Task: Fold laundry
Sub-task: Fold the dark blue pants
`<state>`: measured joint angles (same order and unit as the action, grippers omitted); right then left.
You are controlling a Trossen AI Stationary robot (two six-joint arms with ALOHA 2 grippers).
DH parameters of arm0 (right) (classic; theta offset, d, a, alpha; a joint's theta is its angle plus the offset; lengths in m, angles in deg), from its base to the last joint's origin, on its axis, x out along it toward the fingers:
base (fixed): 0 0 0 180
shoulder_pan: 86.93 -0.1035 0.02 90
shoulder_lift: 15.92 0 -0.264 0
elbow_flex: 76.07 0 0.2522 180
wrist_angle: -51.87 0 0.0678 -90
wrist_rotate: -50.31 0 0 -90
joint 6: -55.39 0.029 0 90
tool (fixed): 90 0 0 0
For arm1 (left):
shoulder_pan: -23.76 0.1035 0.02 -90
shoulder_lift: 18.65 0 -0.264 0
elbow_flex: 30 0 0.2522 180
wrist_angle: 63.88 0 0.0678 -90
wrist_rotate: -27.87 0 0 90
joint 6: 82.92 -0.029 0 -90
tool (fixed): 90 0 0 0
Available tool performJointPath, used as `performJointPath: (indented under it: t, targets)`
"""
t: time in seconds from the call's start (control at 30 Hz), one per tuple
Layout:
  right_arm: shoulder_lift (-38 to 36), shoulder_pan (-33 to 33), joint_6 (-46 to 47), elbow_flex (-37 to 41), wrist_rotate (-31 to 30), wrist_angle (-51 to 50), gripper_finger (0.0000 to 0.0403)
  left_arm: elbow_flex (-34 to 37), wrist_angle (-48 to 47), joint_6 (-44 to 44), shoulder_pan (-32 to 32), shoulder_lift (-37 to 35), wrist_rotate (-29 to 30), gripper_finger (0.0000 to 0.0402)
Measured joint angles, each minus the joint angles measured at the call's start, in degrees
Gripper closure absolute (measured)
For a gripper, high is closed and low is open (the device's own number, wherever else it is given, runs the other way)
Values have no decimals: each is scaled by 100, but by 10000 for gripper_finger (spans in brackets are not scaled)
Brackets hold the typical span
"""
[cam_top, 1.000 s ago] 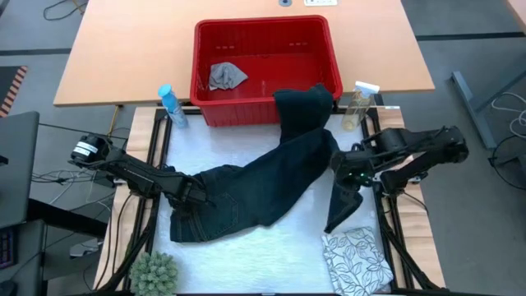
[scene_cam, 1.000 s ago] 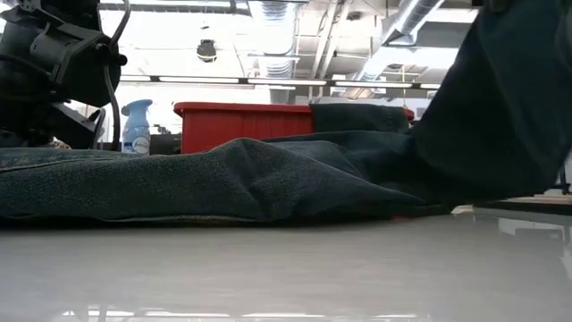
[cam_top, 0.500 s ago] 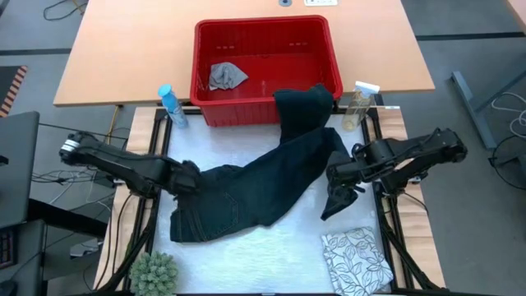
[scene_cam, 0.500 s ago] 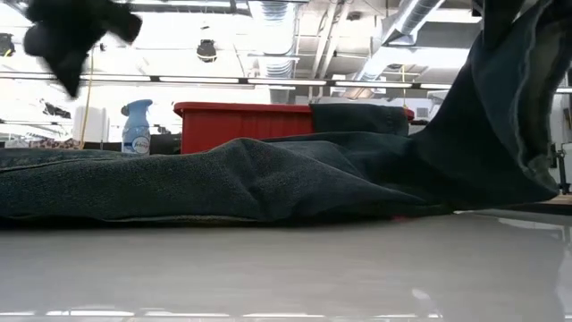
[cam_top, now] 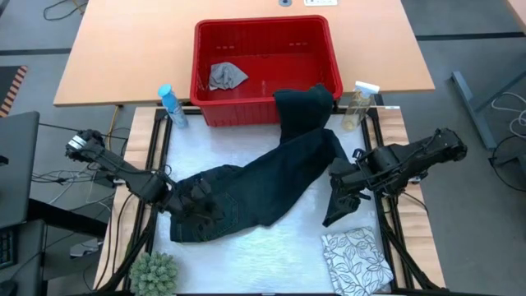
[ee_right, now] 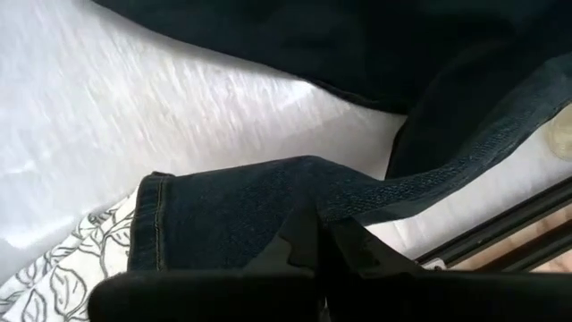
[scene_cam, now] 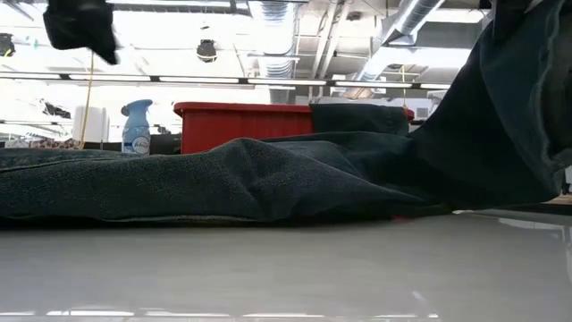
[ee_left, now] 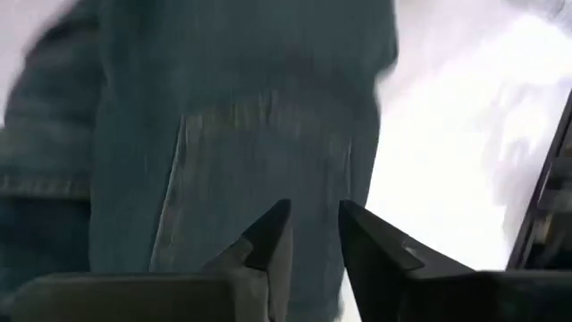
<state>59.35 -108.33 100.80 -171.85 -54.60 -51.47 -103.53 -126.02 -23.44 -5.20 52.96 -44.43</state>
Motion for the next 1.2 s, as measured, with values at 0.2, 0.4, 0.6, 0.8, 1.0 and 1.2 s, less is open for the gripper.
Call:
performJointPath:
  t: [0.2, 0.4, 0.6, 0.8, 1.0, 1.2]
  targets:
    - [0, -40, 7, -2, -15, 16, 382, 2, -1086, -671, 367, -87, -802, 256]
    - [0, -38, -26, -4, 2, 55, 382, 10, -1782, -1241, 899, 97, -802, 169]
    - [0, -77, -70, -4, 112, 62, 382, 459, -1056, -2259, 1390, 78, -1106, 142]
    - [0, -81, -85, -7, 134, 55, 381, 1367, -228, -2343, 1719, -730, -1457, 141]
    - [0, -83, -83, -7, 178, 81, 381, 2334, -62, -1571, 1927, -1591, -1540, 141]
    - [0, -81, -87, -7, 178, 184, 381, 2896, 528, -1075, 1888, -1764, -1896, 141]
